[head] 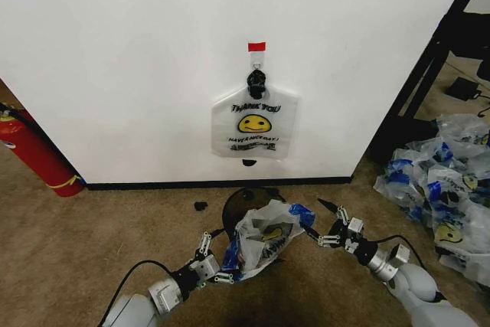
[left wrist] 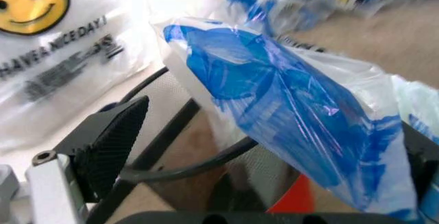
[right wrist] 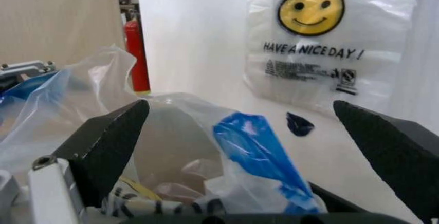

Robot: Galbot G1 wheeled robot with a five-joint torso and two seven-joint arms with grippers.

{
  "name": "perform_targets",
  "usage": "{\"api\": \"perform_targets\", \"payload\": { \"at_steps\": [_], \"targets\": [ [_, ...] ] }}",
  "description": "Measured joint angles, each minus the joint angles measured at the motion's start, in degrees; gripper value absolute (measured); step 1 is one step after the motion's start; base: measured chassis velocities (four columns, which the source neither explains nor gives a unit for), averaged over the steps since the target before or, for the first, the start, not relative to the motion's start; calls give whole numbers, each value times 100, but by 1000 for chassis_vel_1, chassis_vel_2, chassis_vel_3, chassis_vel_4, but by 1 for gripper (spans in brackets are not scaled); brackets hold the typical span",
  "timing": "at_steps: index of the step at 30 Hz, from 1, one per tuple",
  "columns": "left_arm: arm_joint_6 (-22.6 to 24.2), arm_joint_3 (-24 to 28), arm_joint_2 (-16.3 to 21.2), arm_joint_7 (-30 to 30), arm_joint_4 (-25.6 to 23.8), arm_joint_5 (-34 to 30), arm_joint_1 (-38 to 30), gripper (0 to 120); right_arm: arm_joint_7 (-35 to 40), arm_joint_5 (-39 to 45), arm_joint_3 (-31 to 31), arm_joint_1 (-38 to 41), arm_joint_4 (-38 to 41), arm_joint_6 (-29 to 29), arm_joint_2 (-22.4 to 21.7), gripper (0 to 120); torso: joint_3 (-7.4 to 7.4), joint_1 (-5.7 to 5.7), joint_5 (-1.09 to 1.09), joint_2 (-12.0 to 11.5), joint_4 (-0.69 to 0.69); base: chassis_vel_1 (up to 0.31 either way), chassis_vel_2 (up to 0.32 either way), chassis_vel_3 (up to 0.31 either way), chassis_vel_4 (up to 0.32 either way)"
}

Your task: Pick up the garbage bag from the wall and place it over the trash bin.

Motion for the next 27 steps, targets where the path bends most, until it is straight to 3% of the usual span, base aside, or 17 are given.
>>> {"api": "perform_targets", "payload": {
  "at_steps": [4, 11, 18, 27],
  "targets": [
    [-153, -116, 15, 502, 184, -257, -88, 100, 8, -23, -45, 37, -13, 29, 36, 100, 0, 0, 0, 0, -1, 0, 0, 0, 0],
    [202, -265, 255, -95, -215, 429, 156, 100, 3, -38, -122, 62, -27, 80, 82, 100, 0, 0, 0, 0, 0, 0, 0, 0, 0],
    [224, -267, 345, -81, -487, 432, 290, 100, -24, -41, -141, 54, 17, 105, 120, 100, 0, 0, -1, 0, 0, 0, 0, 0, 0],
    [-106, -429, 534, 923, -464, 147, 204, 100, -61, -42, -39, -57, 74, 132, 122, 100, 0, 0, -1, 0, -1, 0, 0, 0, 0]
  ]
}}
